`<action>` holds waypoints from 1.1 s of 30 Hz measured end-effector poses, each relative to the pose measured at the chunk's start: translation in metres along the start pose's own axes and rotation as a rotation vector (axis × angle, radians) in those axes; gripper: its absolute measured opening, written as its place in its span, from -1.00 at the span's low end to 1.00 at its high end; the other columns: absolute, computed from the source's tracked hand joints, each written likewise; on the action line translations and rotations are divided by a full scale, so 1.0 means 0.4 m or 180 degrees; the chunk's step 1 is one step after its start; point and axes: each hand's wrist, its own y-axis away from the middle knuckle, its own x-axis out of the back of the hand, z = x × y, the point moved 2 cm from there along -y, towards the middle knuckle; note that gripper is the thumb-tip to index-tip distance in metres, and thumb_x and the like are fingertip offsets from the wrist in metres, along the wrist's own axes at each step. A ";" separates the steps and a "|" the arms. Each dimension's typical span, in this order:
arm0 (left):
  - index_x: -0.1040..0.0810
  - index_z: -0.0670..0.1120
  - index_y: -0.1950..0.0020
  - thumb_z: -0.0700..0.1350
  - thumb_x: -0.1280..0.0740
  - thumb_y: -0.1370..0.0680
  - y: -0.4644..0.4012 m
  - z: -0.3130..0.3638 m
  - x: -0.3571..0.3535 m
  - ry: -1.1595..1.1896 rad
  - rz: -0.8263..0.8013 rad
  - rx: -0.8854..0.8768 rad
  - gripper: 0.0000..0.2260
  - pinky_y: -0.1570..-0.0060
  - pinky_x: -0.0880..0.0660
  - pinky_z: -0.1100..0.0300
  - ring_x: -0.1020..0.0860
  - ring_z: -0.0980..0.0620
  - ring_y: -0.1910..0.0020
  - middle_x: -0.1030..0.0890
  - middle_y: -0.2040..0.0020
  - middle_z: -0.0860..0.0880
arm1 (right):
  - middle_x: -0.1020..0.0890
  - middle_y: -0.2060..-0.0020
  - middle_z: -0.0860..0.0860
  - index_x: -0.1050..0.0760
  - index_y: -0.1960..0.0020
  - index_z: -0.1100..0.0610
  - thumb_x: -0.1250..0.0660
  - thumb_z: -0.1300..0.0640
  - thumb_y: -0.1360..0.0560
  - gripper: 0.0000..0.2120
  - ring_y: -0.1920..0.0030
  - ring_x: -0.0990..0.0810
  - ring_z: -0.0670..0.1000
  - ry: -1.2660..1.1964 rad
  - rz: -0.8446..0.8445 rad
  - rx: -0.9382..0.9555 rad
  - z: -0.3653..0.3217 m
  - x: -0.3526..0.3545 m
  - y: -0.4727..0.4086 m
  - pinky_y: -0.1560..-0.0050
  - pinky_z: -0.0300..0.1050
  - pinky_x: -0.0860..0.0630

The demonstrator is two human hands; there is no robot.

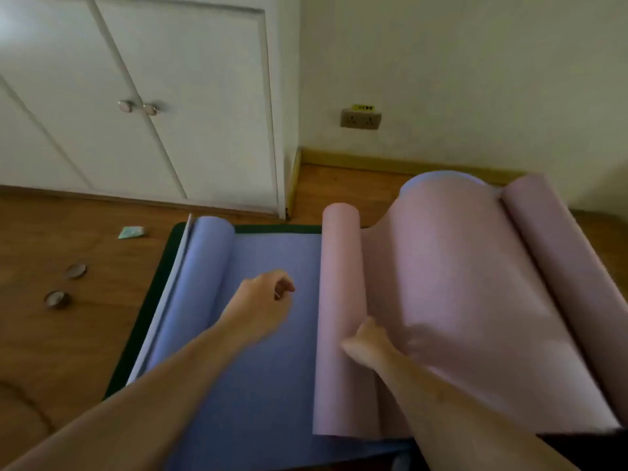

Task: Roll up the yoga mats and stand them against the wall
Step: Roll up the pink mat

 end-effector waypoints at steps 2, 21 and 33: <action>-0.58 0.14 -0.04 -0.10 -0.28 -0.67 -0.053 -0.045 -0.019 -0.0168 -0.0031 -0.0018 -0.86 0.46 -0.50 0.25 -0.62 0.05 0.28 -0.65 0.07 0.09 | -0.22 -0.62 0.26 0.12 -0.69 0.30 -0.50 -0.14 -0.53 0.09 -0.58 -0.33 0.27 -0.0181 -0.0087 -0.0197 0.016 -0.036 -0.058 -0.52 0.01 -0.39; -0.51 0.20 -0.21 -0.01 -0.51 -0.42 -0.062 0.213 0.113 -0.3252 -0.0757 -0.2233 -0.60 -0.41 -0.34 0.03 -0.44 0.03 -0.30 -0.49 -0.27 0.14 | -0.49 0.08 -0.07 -0.40 -0.52 -0.07 -0.41 0.27 -0.54 -0.39 0.01 -0.60 0.11 0.2964 0.0374 0.3097 -0.322 0.301 0.388 0.13 0.00 -0.42; -0.45 0.18 -0.11 0.36 -0.27 -0.58 0.206 0.493 0.314 -0.4181 -0.0158 -0.1780 -0.70 0.06 -0.48 0.18 -0.53 0.12 0.12 -0.48 0.12 0.15 | -0.61 -0.17 -0.04 -0.39 -0.36 -0.03 -0.47 0.11 -0.43 -0.45 -0.17 -0.60 0.13 0.2612 0.1896 0.3418 -0.201 0.551 0.633 -0.11 0.15 -0.57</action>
